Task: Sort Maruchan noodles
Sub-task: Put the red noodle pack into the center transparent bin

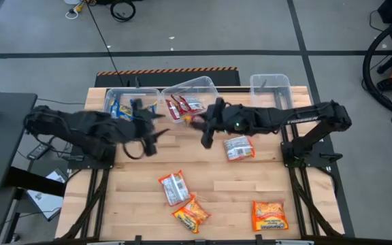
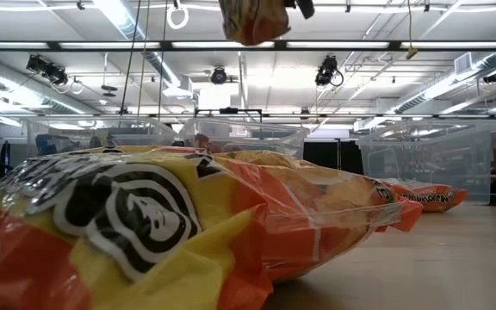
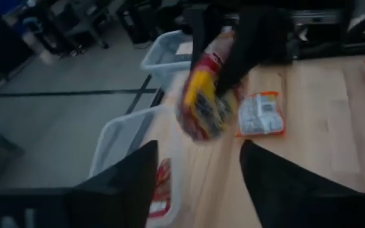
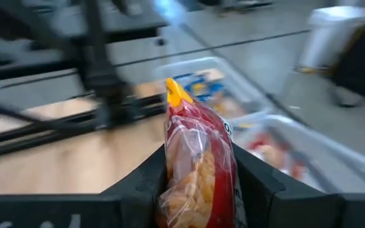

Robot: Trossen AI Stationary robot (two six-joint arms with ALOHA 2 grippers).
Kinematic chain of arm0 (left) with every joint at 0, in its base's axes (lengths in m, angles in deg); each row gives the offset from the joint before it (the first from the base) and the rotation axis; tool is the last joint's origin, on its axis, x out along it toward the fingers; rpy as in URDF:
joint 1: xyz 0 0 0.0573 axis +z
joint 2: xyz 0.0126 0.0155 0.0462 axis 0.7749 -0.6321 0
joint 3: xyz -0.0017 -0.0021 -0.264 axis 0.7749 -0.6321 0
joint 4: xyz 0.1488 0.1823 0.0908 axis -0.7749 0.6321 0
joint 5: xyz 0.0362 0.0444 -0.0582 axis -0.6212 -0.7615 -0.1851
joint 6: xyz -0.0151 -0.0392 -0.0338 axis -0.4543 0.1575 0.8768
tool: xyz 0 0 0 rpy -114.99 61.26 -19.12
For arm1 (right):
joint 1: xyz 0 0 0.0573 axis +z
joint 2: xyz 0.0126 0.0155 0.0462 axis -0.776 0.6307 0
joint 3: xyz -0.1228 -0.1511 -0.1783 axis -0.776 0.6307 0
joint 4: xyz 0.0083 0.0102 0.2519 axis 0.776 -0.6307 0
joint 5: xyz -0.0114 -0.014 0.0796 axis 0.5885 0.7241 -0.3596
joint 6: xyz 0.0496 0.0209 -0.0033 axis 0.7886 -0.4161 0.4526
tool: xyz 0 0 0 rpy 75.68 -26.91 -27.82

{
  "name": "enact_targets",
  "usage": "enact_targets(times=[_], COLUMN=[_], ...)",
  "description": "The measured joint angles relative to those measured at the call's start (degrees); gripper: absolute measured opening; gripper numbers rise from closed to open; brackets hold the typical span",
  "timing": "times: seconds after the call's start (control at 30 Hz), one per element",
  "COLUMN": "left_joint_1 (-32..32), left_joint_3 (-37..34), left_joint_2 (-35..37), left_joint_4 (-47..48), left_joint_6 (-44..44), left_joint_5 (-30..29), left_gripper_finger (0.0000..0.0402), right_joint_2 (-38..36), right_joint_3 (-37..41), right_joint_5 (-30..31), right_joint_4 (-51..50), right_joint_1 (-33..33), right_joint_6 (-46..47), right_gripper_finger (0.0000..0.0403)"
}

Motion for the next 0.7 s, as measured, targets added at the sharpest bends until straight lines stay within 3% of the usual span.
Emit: enact_targets(times=[0.17, 0.33, 0.47, 0.7], left_joint_1=[-0.2, -0.2, -0.2, -0.2], left_joint_3=[0.0, -0.2, -0.3, -0.3], left_joint_2=[6.9, 12.0, 14.9, 17.1], left_joint_4=[5.7, 8.4, 10.9, 15.5], left_joint_6=[7.0, 12.3, 15.2, 16.5], left_joint_5=[-0.8, -1.0, -0.4, 1.1], left_gripper_finger=[0.026, 0.0256, 0.0248, 0.0247], right_joint_2=[1.5, 8.3, 14.3, 22.7], right_joint_3=[-0.1, 0.0, 0.0, 0.0], right_joint_5=[8.9, 12.5, 19.8, 18.0], right_joint_4=[1.4, 10.4, 14.7, 15.5], right_joint_1=[-5.7, -12.3, -16.8, -22.3], right_joint_6=[-0.1, -5.8, -4.4, 4.5], right_gripper_finger=[0.0135, 0.0135, 0.0135, 0.0136])
